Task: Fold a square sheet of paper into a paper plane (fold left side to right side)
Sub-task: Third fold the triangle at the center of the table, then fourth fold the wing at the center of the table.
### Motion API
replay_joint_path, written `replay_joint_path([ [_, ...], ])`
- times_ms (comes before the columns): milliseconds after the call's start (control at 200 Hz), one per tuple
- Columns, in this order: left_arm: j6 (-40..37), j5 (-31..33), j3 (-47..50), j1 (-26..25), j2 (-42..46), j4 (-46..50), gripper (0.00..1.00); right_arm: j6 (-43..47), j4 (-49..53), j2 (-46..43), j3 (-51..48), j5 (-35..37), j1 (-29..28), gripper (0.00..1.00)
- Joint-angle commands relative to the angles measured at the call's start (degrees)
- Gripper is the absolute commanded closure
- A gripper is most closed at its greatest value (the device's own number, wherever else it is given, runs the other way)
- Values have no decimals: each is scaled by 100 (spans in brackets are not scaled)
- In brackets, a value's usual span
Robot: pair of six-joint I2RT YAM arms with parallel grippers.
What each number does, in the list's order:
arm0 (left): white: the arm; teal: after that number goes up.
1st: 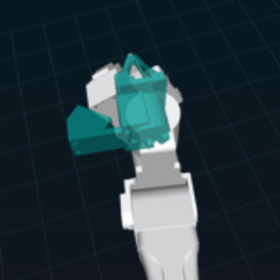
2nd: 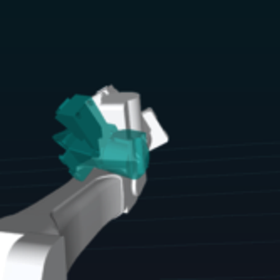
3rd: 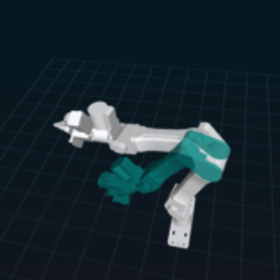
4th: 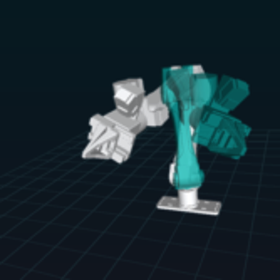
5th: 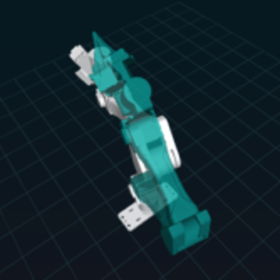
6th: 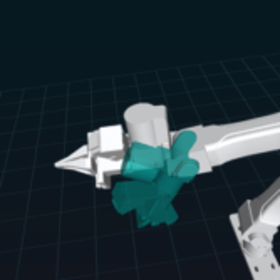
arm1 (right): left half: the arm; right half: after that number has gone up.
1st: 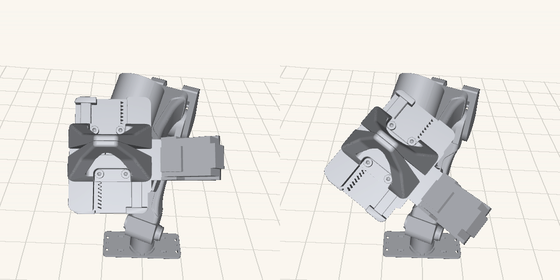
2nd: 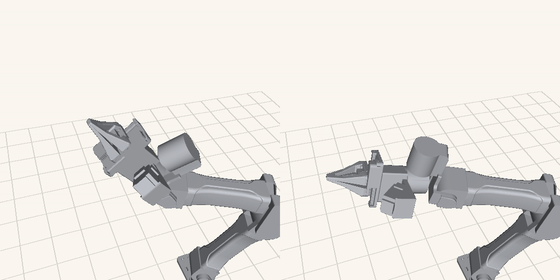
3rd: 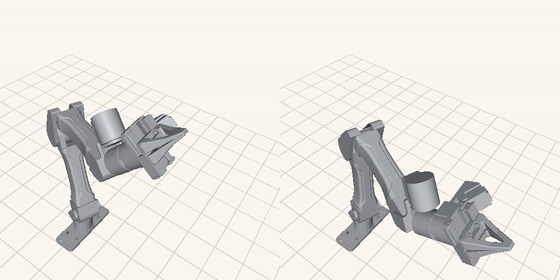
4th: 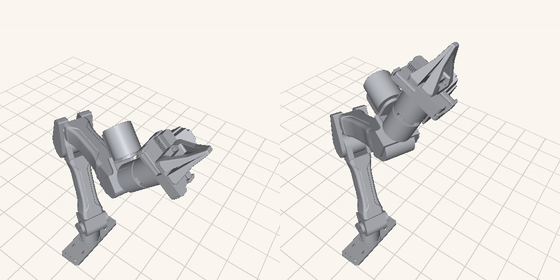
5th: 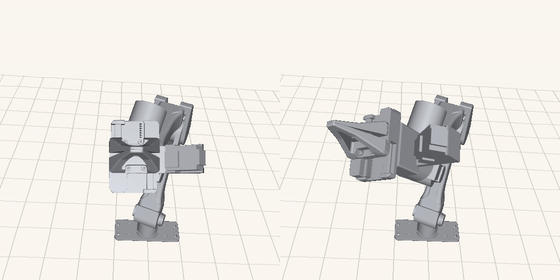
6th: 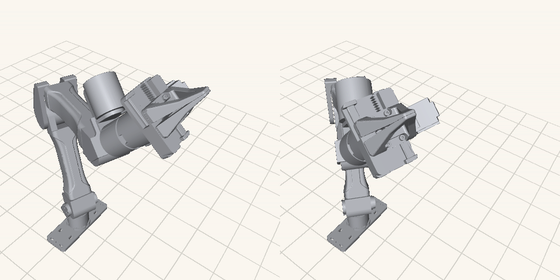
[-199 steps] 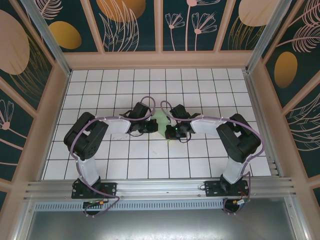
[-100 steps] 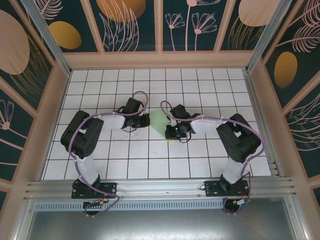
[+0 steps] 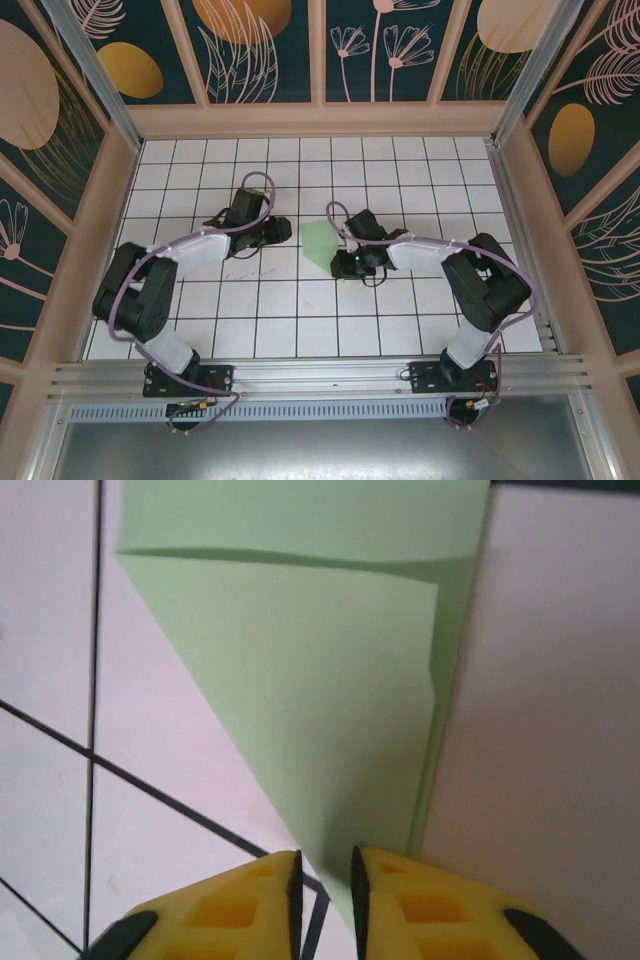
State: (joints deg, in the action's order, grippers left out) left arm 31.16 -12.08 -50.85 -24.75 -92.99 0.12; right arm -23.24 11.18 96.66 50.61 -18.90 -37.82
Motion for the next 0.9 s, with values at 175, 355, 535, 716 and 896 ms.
replay_joint_path([
  [175, 1111, -1116, 1120, -12, 738, -1154, 51, 479, -423, -907, -98, 393, 366, 42],
  [355, 1759, -1676, 1558, -55, 504, -2017, 47, 829, -829, -548, -243, 96, 357, 38],
  [535, 1974, -1806, 1576, -168, 160, -2376, 46, 980, -1029, -76, -81, -15, 342, 42],
  [716, 2026, -1795, 1486, -282, -41, -2429, 44, 1003, -1044, 192, 84, 26, 346, 63],
  [896, 2044, -1824, 1404, -371, -190, -2417, 42, 975, -1046, 119, 43, 135, 355, 93],
])
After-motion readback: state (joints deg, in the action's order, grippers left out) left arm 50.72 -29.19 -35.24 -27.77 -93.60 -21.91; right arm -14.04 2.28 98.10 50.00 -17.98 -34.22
